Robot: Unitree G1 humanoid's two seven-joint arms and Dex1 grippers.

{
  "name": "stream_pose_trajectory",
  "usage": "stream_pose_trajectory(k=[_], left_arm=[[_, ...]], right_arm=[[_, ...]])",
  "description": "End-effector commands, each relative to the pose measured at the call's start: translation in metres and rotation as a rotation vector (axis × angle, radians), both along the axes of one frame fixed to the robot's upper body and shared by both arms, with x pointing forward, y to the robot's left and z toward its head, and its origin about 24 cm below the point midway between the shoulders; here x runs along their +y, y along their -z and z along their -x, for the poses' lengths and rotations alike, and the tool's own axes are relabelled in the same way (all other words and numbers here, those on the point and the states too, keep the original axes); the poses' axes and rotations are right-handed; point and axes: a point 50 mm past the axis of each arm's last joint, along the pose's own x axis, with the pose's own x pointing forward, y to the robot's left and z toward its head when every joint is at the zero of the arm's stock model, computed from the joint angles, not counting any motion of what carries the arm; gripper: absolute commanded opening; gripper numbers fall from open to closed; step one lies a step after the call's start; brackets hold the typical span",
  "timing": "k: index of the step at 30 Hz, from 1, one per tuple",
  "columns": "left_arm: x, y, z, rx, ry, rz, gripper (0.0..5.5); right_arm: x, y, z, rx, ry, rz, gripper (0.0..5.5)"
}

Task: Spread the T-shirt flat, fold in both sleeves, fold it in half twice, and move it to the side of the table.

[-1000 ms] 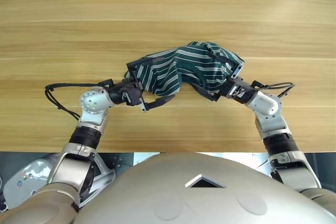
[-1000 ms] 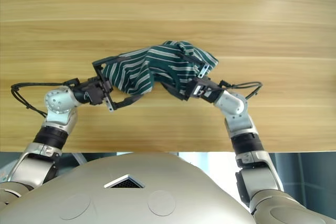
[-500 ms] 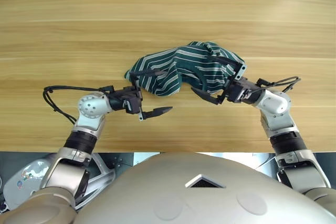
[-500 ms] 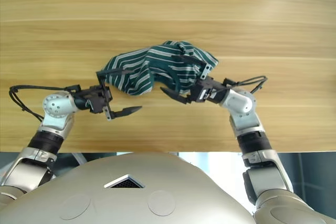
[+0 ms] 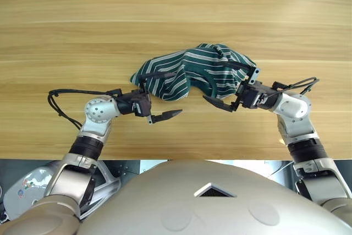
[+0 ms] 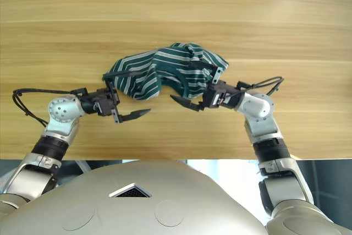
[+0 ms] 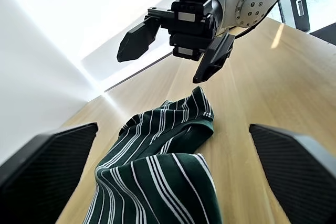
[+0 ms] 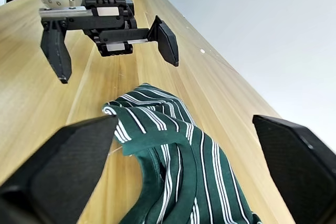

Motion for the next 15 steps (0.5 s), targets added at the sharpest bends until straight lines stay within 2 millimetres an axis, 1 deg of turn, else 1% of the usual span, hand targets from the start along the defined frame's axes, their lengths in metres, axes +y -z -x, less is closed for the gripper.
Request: stream_pose_trajectory(k=[1,15], left_arm=[[0.0,-0.001,-0.005,0.004,-0.002,-0.011,5.36],[0.001,0.005,-0.005,-0.006,-0.023,-0.035,5.36]], right_arm=[[0.001,0.0,0.0,0.001,-0.014,0.01,4.73],[0.0,0.01,0.007,0.039,-0.004,0.048,4.73]])
